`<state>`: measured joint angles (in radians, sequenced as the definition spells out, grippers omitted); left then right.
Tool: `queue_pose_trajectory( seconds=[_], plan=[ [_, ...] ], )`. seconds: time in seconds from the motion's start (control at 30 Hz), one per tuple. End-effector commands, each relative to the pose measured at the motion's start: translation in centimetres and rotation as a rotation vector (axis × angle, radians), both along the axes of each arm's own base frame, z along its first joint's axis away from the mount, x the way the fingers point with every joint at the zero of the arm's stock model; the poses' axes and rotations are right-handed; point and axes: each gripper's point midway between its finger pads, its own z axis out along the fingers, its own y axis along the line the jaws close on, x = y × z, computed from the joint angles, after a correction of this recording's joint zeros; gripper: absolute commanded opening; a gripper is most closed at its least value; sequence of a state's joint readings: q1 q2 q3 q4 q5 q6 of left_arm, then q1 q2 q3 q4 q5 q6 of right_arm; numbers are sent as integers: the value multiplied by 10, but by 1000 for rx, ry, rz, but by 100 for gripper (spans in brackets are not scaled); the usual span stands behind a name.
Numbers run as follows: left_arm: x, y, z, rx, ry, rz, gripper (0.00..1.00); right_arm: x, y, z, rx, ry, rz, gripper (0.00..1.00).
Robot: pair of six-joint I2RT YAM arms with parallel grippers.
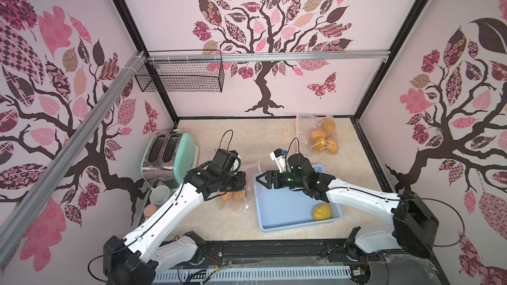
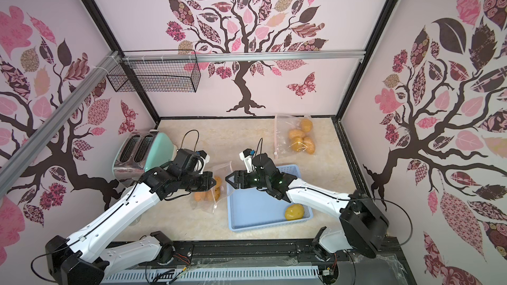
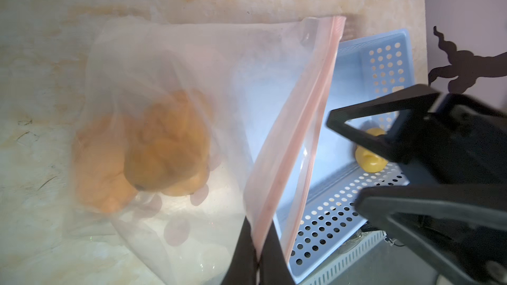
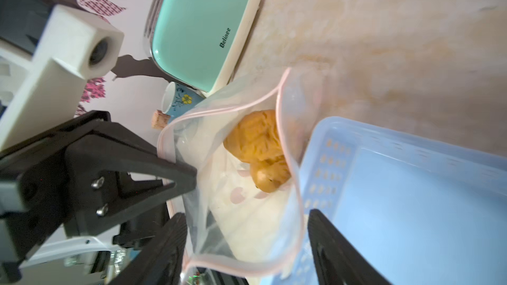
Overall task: Put the potatoes into a zipper bag and zip it
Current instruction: Place the potato into the zipper food storage bag.
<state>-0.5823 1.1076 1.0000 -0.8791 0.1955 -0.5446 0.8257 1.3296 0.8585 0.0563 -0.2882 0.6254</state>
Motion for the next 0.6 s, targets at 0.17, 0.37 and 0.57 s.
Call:
queue_pose_trajectory(
  seconds=[0.17,0.37,0.57],
  plan=[
    [1,5,-2,23,-23,-13,0,7,-171,-20,-632,-37,-500,80],
    [-2,2,-8,22,-15,-38,0,-42,-205,-51,-703,172,-515,79],
    [-4,1,-13,11,-15,-48,0,-66,-217,-77,-800,309,-487,79]
  ],
)
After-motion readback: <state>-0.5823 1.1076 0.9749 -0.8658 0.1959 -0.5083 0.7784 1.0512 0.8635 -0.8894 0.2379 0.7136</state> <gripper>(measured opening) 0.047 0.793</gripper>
